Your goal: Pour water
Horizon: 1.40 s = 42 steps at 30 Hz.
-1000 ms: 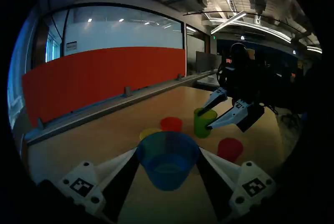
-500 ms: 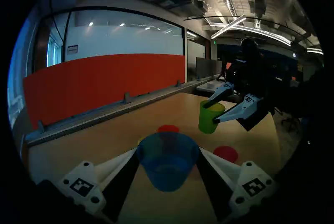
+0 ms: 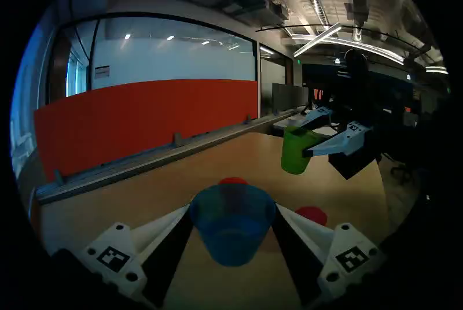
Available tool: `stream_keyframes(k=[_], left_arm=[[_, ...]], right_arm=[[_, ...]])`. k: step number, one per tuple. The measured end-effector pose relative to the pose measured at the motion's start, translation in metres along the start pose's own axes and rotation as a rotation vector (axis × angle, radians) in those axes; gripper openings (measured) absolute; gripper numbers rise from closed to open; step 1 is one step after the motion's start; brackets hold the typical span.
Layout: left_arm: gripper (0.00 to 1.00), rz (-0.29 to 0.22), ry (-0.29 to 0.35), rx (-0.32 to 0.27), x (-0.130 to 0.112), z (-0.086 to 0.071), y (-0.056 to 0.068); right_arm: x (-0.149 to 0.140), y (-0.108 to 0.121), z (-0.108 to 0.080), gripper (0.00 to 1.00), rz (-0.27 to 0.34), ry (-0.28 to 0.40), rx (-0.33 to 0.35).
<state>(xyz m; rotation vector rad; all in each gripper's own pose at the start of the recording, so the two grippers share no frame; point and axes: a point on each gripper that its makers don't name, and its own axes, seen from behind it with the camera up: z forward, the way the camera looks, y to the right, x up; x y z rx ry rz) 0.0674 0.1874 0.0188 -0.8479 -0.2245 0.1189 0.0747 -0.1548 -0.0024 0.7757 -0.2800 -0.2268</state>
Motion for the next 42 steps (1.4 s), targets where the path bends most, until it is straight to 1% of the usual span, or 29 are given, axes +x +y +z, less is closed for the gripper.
stream_keyframes(k=[10,17,22,29,42], left_arm=[[0.88,-0.003,0.02,0.0,0.008,-0.003,0.003],[0.88,-0.003,0.032,-0.006,0.014,-0.003,0.005],[0.88,-0.002,0.036,-0.007,0.017,-0.003,0.005],[0.88,-0.005,0.043,-0.008,0.019,-0.003,0.004],[0.88,-0.006,0.052,-0.01,0.023,-0.003,0.002]], right_arm=[[0.022,-0.007,-0.004,0.92,0.028,0.095,-0.001],[0.036,-0.012,-0.003,0.92,0.038,0.15,0.004],[0.045,-0.013,-0.003,0.92,0.05,0.184,0.006],[0.05,-0.012,0.0,0.92,0.063,0.214,0.005],[0.057,-0.008,0.001,0.92,0.08,0.235,0.003]])
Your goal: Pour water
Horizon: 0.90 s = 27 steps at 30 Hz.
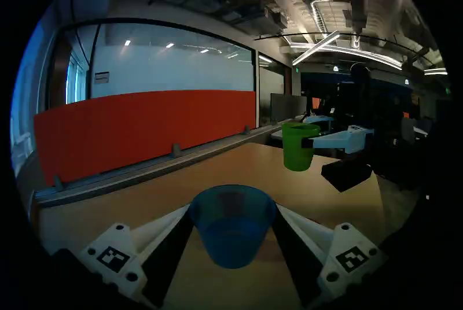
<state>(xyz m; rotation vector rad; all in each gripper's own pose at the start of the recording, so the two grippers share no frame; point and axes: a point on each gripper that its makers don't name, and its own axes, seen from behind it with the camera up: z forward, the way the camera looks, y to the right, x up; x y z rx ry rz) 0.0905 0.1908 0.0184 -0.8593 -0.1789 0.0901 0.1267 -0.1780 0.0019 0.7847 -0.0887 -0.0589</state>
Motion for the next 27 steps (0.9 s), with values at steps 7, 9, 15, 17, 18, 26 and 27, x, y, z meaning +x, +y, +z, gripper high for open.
stream_keyframes(k=[7,9,15,17,18,26,27], left_arm=[[0.88,0.007,0.005,0.0,0.003,0.0,0.0],[0.88,0.011,0.007,0.002,0.004,0.0,-0.001],[0.88,0.029,0.016,0.012,0.012,0.0,-0.004],[0.88,0.035,0.02,0.015,0.015,0.0,-0.005],[0.88,0.039,0.023,0.017,0.017,0.0,-0.006],[0.88,0.067,0.047,0.042,0.032,-0.001,-0.012],[0.88,0.074,0.048,0.045,0.034,-0.001,-0.013]], right_arm=[[0.001,-0.001,0.0,0.92,0.007,0.004,0.008],[0.001,-0.001,0.001,0.92,0.007,0.003,0.012],[0.001,-0.004,0.003,0.91,0.0,0.001,0.019],[0.0,-0.006,0.004,0.91,-0.001,0.0,0.024],[0.0,-0.007,0.005,0.91,-0.002,-0.002,0.027],[-0.004,-0.017,0.012,0.91,-0.014,-0.009,0.05],[-0.004,-0.019,0.012,0.91,-0.016,-0.01,0.054]])
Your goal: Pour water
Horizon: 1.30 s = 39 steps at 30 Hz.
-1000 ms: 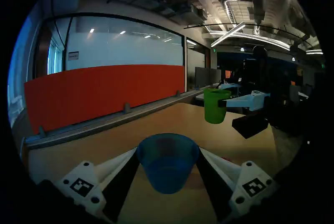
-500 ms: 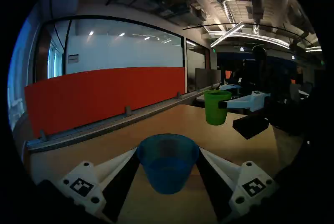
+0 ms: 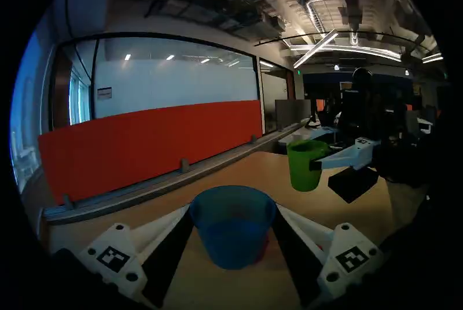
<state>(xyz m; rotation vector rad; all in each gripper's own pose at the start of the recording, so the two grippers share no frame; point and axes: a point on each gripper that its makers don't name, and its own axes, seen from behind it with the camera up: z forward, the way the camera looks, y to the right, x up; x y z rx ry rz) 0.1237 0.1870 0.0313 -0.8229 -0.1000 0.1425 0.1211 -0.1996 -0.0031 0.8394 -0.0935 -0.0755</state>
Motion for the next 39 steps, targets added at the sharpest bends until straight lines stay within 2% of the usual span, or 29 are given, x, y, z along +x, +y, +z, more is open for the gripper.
stream_keyframes(k=[39], left_arm=[[0.88,0.313,0.051,0.085,0.074,-0.006,-0.004]], right_arm=[[-0.019,-0.057,0.034,0.91,-0.019,-0.028,0.132]])
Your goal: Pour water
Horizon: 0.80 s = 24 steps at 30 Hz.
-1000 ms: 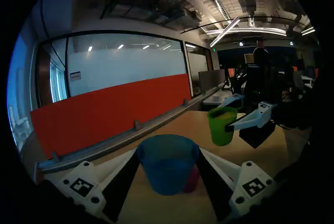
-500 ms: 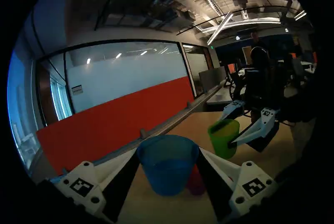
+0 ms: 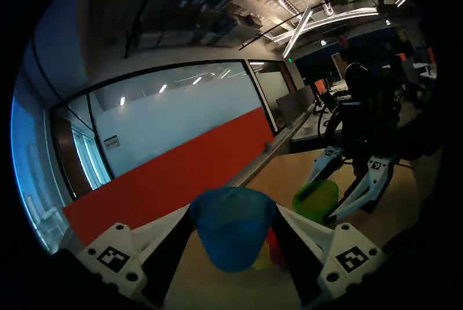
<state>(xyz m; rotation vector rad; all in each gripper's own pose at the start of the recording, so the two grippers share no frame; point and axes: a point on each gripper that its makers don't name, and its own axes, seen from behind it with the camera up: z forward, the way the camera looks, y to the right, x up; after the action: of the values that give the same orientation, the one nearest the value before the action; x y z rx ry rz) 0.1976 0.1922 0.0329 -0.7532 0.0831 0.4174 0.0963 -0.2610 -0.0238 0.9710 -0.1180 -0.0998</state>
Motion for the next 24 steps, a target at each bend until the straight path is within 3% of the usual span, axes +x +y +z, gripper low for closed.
stream_keyframes(k=[11,24], left_arm=[[0.88,0.097,0.005,0.027,0.011,0.0,-0.006],[0.88,0.196,0.027,0.042,0.03,0.001,-0.005]], right_arm=[[-0.002,-0.014,0.01,0.91,0.0,-0.003,0.036],[-0.005,-0.025,0.018,0.91,0.0,-0.008,0.065]])
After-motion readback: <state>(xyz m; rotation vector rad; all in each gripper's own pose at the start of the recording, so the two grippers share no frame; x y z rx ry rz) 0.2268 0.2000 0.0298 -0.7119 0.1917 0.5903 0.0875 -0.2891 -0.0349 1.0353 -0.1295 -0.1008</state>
